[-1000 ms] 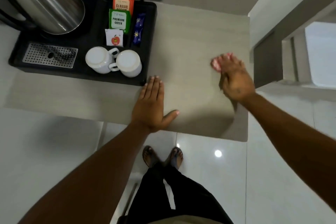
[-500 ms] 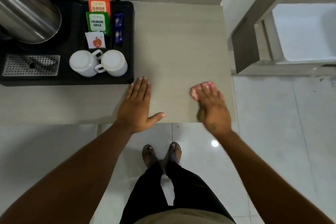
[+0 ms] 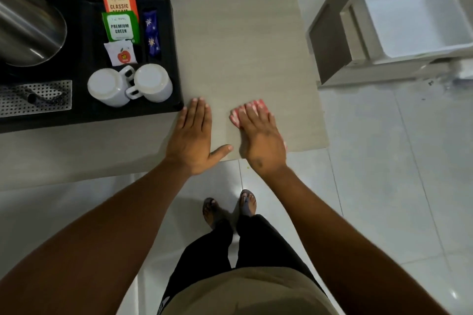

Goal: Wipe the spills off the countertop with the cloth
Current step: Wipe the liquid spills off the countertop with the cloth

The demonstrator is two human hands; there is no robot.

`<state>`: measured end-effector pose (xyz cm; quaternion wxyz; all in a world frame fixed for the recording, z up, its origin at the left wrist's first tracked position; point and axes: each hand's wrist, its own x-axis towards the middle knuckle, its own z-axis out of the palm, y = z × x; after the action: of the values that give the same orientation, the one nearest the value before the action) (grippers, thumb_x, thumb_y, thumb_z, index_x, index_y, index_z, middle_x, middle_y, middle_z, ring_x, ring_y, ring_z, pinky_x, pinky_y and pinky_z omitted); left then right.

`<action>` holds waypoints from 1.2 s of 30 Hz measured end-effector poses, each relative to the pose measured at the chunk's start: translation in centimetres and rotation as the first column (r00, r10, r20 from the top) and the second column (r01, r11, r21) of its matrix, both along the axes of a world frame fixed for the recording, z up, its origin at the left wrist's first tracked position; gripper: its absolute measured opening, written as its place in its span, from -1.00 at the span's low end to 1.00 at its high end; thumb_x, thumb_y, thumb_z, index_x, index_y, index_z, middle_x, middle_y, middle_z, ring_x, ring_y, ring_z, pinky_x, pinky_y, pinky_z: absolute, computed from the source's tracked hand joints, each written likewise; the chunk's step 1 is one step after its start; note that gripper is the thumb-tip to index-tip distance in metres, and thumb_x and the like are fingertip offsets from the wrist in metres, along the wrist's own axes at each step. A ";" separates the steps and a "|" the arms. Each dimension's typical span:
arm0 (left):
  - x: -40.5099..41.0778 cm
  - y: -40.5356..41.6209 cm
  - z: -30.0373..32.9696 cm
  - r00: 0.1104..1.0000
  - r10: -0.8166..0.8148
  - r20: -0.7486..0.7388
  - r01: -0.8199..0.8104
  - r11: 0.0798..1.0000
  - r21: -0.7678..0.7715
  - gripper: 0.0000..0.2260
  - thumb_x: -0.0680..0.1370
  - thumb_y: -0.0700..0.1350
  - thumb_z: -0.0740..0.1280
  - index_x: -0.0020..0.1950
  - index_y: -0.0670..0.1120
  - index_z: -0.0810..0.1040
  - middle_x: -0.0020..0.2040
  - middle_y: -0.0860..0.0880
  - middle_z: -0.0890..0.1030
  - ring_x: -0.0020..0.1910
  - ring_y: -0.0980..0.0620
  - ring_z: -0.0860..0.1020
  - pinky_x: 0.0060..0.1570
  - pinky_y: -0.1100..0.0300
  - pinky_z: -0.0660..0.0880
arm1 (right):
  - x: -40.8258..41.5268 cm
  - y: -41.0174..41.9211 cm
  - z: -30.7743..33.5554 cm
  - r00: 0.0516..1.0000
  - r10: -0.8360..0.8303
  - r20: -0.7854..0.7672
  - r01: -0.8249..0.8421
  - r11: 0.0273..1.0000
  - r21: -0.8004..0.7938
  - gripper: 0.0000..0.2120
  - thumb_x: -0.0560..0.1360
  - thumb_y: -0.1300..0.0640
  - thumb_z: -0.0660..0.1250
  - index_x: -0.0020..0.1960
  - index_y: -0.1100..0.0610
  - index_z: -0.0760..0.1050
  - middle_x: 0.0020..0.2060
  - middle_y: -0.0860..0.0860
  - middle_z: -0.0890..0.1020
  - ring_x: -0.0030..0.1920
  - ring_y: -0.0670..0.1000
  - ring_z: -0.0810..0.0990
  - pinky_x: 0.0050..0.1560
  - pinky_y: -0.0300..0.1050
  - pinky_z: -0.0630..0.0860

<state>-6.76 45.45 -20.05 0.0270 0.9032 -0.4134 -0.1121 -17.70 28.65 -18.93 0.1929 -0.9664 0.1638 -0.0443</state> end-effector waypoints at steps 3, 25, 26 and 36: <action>0.5 -0.5 0.3 0.999 -0.023 -0.025 0.024 0.999 0.023 0.04 0.50 0.52 -0.08 0.64 -0.30 -0.10 0.68 -0.30 -0.06 0.67 -0.23 -0.11 0.64 -0.18 -0.08 | -2.3 -3.0 -0.1 0.986 -0.168 -0.017 0.169 0.985 0.021 -0.49 0.55 0.22 0.24 0.50 0.05 0.36 0.51 0.10 0.39 0.59 0.20 0.16 0.56 0.19 0.14; 2.7 -3.7 -0.3 0.999 0.016 -0.042 -0.019 0.998 -0.060 0.00 0.53 0.53 -0.10 0.66 -0.24 -0.11 0.68 -0.23 -0.13 0.67 -0.17 -0.19 0.63 -0.18 -0.09 | 22.9 -5.3 0.7 0.985 0.168 0.025 -0.168 0.986 0.007 -0.56 0.55 0.26 0.20 0.40 0.02 0.43 0.44 0.04 0.44 0.56 0.16 0.18 0.53 0.08 0.17; 2.7 -3.8 -0.3 0.999 0.019 -0.034 -0.021 0.998 -0.053 0.01 0.53 0.53 -0.09 0.66 -0.24 -0.10 0.68 -0.24 -0.12 0.67 -0.18 -0.18 0.63 -0.19 -0.08 | 20.2 -5.8 0.3 0.987 0.152 0.044 -0.152 0.988 0.008 -0.55 0.56 0.26 0.22 0.42 0.02 0.43 0.46 0.04 0.43 0.57 0.16 0.18 0.55 0.06 0.14; 2.9 -3.6 -0.2 0.999 0.012 -0.032 -0.012 1.000 0.001 -0.03 0.54 0.49 -0.15 0.65 -0.25 -0.17 0.68 -0.24 -0.16 0.66 -0.18 -0.24 0.62 -0.20 -0.13 | 16.7 -14.5 0.3 0.970 -0.242 -0.012 0.242 0.970 0.018 -0.57 0.55 0.27 0.15 0.39 0.04 0.42 0.44 0.15 0.41 0.55 0.28 0.18 0.58 0.12 0.08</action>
<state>-3.84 41.88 -20.21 0.0340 0.9038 -0.4076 -0.1262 -1.03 14.18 -18.64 0.1945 -0.9376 0.2817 -0.0612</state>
